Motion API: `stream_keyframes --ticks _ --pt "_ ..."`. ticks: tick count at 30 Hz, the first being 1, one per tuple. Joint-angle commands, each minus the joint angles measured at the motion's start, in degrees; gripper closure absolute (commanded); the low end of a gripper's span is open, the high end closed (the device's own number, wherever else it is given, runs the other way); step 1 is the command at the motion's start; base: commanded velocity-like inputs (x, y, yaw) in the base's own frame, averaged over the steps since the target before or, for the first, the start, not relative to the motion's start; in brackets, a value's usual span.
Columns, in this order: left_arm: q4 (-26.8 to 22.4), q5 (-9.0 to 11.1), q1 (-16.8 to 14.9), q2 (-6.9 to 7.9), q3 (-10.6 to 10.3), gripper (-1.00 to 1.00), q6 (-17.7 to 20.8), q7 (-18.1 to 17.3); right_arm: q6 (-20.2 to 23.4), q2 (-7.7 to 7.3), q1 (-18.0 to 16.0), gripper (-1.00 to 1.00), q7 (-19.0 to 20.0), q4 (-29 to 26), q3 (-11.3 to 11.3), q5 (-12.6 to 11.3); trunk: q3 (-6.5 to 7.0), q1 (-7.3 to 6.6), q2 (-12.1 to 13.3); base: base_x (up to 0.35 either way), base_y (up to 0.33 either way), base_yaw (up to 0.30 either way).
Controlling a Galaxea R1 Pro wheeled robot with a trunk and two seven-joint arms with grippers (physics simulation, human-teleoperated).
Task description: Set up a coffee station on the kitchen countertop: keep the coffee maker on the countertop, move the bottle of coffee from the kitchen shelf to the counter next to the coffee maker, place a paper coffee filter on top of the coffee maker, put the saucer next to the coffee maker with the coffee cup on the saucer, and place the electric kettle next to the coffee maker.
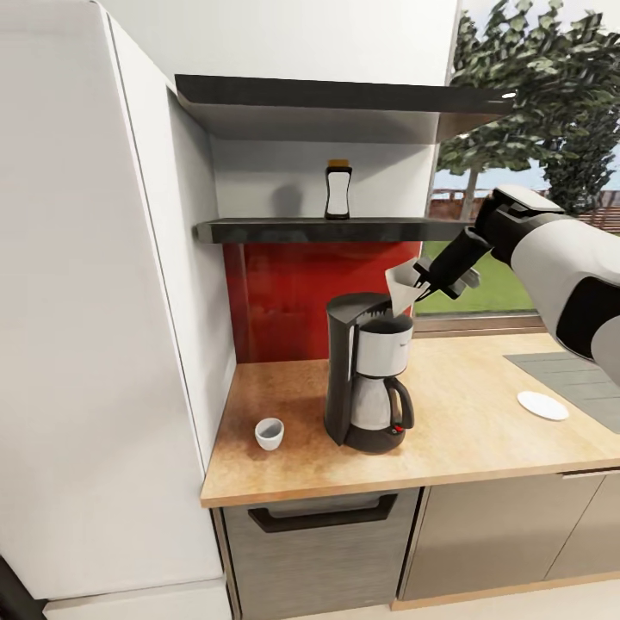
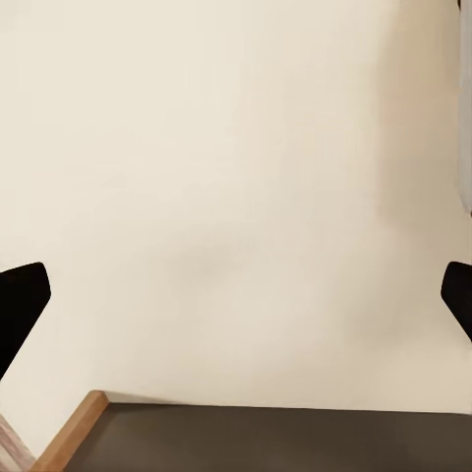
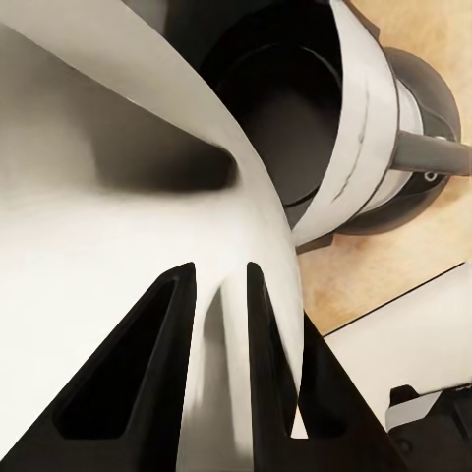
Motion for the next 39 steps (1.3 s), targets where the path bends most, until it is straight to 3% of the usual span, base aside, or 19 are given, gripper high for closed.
stream_keyframes --ticks 1,39 --pt "-0.06 -0.59 0.04 -0.01 0.53 -1.0 -0.13 0.12 0.05 0.0 -0.04 1.0 -0.53 -0.06 0.2 -0.75 -0.01 0.02 -0.02 0.0 0.0 0.0" --pt "-0.06 -0.62 0.04 -0.09 0.25 -1.0 -0.13 0.12 0.05 -0.19 0.69 1.0 -0.52 -0.06 0.2 -0.66 -0.01 0.02 -0.02 0.0 0.018 0.0"
